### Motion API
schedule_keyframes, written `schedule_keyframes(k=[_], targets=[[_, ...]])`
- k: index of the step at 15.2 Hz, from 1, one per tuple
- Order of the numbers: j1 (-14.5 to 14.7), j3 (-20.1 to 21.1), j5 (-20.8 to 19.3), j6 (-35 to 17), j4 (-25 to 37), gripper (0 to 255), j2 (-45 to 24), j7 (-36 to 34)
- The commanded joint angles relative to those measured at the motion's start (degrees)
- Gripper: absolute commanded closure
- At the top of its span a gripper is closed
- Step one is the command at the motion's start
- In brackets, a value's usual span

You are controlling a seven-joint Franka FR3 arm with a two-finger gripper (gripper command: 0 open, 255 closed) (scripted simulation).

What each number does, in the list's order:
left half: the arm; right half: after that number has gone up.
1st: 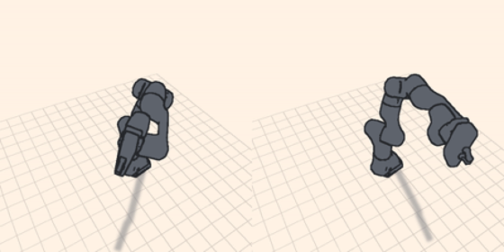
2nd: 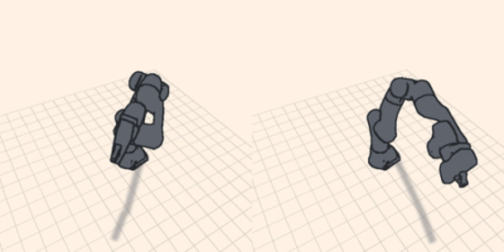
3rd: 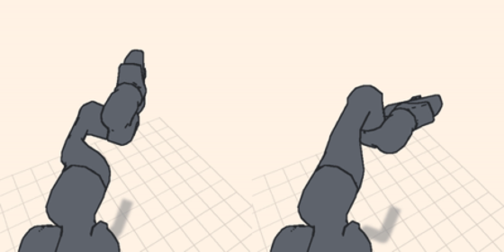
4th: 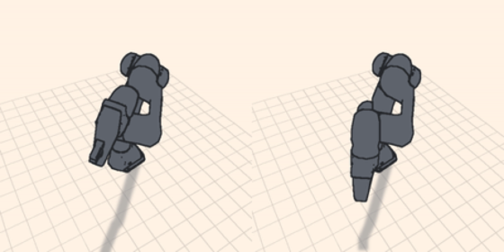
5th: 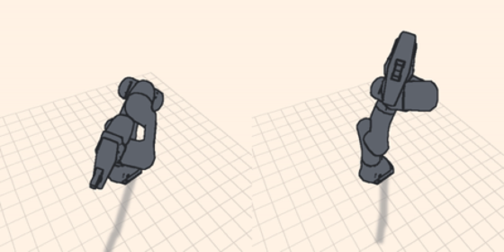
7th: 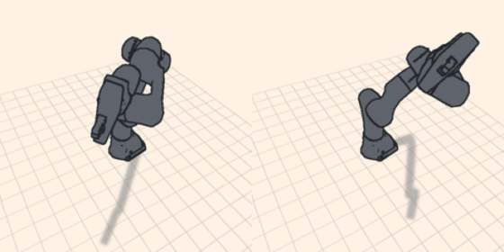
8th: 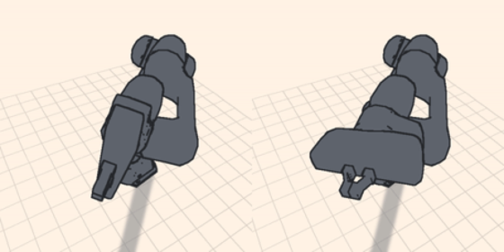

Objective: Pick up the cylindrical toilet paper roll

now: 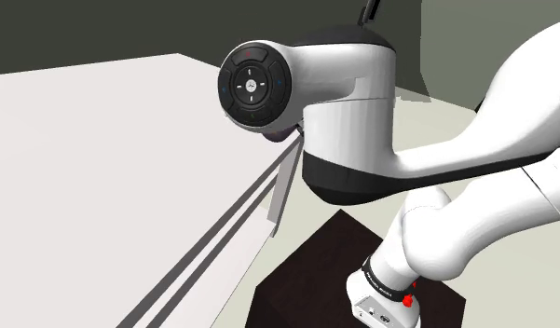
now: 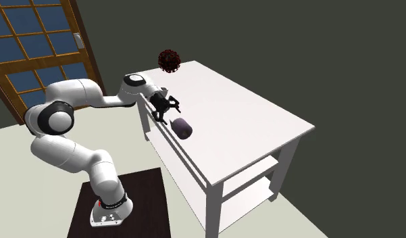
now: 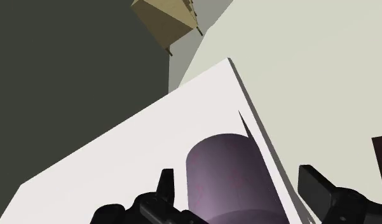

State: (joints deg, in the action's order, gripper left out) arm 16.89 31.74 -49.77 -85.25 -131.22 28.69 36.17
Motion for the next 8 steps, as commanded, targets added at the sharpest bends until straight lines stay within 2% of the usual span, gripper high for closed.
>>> schedule_keyframes(k=[1,4,5,8], targets=[[0.19,0.19,0.09,-0.65,-1.33,0,-0.05,-1.06],[0.24,0.35,0.18,-1.15,-2.19,0,-0.29,-2.02],[0.25,0.43,0.23,-1.03,-2.08,255,-0.33,-2.01],[0.25,0.45,0.23,-1.02,-2.05,255,-0.36,-2.03]])
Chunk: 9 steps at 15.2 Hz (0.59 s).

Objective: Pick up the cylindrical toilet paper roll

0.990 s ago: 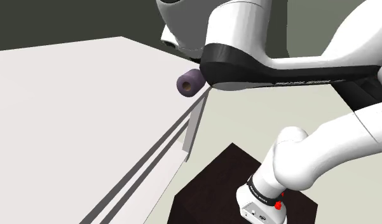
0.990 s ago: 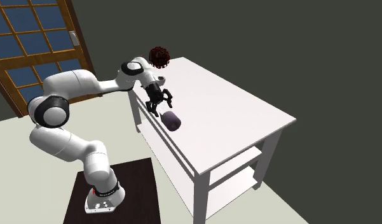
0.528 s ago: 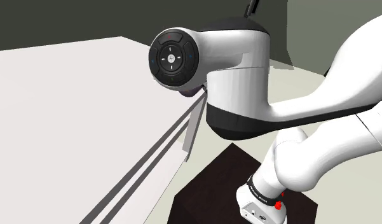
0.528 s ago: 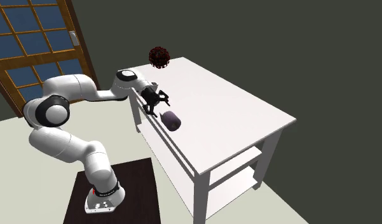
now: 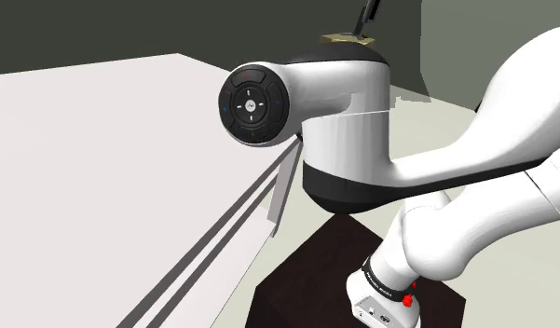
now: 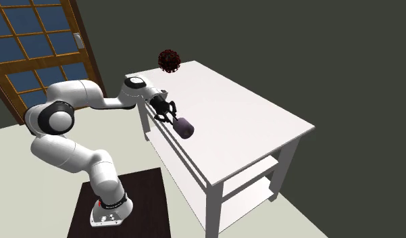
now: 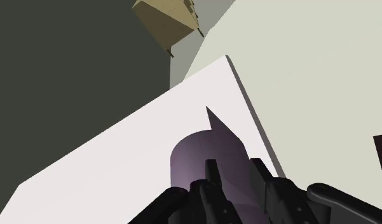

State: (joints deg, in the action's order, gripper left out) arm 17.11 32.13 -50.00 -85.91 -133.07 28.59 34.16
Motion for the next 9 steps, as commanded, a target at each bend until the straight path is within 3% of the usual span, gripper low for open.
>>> schedule_keyframes(k=[1,9], targets=[[0.03,0.06,0.46,-0.38,-0.22,255,-0.28,-0.05],[0.06,-0.43,0.20,0.50,1.31,255,0.23,1.79]])
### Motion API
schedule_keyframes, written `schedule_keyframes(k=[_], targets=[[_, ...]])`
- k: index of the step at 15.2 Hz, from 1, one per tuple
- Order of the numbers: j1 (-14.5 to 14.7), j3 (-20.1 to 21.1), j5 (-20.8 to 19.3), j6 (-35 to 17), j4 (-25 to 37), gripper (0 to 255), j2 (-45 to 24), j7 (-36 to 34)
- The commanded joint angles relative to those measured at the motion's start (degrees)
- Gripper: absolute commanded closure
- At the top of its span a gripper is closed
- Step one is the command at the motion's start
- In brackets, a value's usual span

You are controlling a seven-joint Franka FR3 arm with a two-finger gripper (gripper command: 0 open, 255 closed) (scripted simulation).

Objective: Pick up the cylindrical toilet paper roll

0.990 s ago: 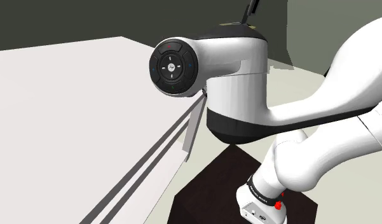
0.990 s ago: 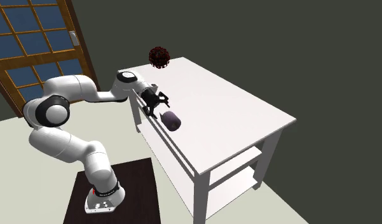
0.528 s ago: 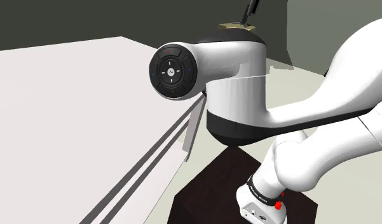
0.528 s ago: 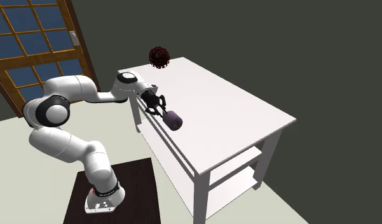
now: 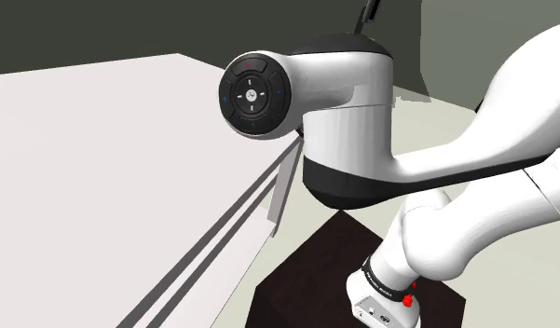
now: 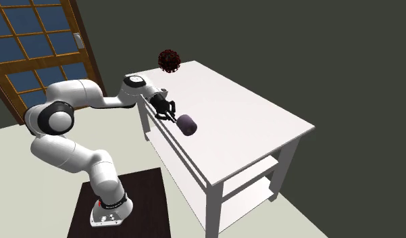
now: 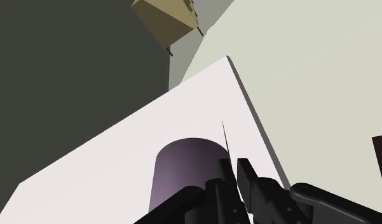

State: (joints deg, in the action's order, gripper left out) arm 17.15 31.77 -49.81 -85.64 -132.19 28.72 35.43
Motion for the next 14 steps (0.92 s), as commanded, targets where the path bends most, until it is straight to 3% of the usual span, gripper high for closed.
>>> schedule_keyframes(k=[1,14], targets=[[-0.03,-0.16,-0.07,0.55,1.00,255,0.22,1.12],[-0.75,-0.85,-1.17,4.09,7.96,255,0.78,7.65]])
